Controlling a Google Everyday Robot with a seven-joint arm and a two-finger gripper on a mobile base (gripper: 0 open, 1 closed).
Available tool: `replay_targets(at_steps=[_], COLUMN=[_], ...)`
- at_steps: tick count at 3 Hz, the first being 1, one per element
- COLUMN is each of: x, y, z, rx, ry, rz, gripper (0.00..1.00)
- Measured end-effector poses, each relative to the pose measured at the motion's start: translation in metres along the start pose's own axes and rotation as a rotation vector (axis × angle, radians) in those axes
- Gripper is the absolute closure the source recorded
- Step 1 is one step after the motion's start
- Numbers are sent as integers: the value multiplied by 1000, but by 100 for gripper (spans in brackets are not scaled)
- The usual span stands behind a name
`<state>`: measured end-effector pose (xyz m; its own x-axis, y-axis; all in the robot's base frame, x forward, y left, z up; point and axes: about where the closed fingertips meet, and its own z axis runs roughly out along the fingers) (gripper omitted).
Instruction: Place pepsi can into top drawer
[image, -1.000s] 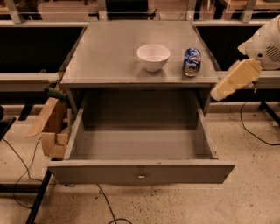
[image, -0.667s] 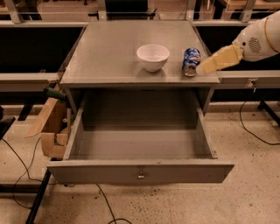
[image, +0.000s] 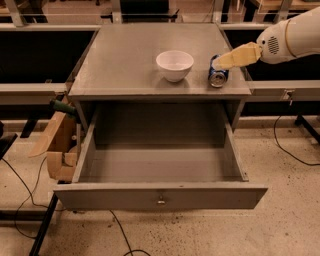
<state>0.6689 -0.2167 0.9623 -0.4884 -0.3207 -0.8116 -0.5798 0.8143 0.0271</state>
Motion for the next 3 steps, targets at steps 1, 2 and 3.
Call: replay_targets(at_steps=[1, 2, 3], x=[2, 6, 7], y=[-10, -26, -42], z=[14, 37, 58], rx=[28, 60, 85], ry=[-8, -16, -30], rz=[23, 58, 90], gripper=[0, 0, 0])
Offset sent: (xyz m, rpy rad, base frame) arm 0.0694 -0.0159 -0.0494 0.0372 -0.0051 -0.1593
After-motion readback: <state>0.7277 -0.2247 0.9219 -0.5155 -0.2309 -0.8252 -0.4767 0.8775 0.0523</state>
